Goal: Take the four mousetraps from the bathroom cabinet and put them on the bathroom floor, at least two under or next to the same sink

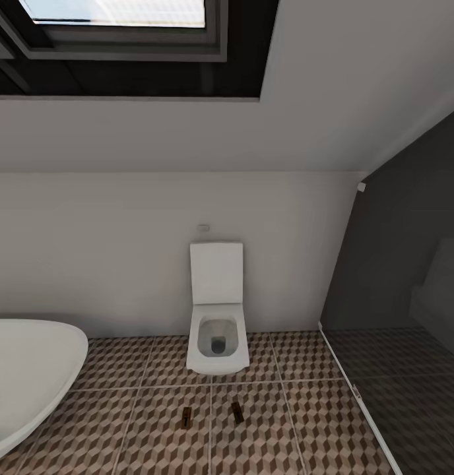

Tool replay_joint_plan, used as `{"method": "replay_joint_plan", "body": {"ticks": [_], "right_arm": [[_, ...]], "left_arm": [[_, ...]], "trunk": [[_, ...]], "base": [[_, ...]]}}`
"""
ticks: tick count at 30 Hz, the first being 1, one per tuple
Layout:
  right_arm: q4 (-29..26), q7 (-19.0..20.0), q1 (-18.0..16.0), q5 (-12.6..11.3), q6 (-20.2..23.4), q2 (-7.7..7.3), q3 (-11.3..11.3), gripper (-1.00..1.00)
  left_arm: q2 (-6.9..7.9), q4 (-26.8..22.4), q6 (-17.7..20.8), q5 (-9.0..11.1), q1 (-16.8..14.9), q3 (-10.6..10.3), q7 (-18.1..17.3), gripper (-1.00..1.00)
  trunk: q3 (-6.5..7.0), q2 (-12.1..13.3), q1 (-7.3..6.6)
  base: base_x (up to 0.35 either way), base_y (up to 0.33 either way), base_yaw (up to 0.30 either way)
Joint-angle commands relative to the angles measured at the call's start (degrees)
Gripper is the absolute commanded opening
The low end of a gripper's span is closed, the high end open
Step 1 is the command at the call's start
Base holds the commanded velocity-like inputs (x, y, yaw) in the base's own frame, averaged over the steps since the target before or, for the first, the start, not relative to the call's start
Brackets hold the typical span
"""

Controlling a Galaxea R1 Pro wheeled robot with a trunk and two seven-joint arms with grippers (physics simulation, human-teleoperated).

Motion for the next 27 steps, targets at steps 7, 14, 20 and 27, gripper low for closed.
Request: {"method": "replay_joint_plan", "body": {"ticks": [7,14,20,27], "right_arm": [[0.1,0.0,-0.1,0.3,-0.2,0.01,-0.2,1.0],[0.1,0.0,-0.1,0.3,-0.2,0.01,-0.2,1.0],[0.1,0.0,-0.1,0.3,-0.2,0.01,-0.2,1.0],[0.1,0.0,-0.1,0.3,-0.2,0.01,-0.2,1.0]], "left_arm": [[-0.03,0.2,-0.3,0.2,-0.1,-0.5,0.1,1.0],[-0.03,0.2,-0.3,0.2,-0.1,-0.5,0.1,1.0],[-0.03,0.2,-0.3,0.2,-0.1,-0.5,0.1,1.0],[-0.03,0.2,-0.3,0.2,-0.1,-0.5,0.1,1.0]], "trunk": [[-0.13,-0.1,0.03],[-0.13,-0.1,0.03],[-0.13,-0.1,0.03],[-0.13,-0.1,0.03]], "base": [[0.0,0.0,0.0],[0.0,0.0,0.0],[0.0,0.0,0.0],[0.0,0.0,0.0]]}}
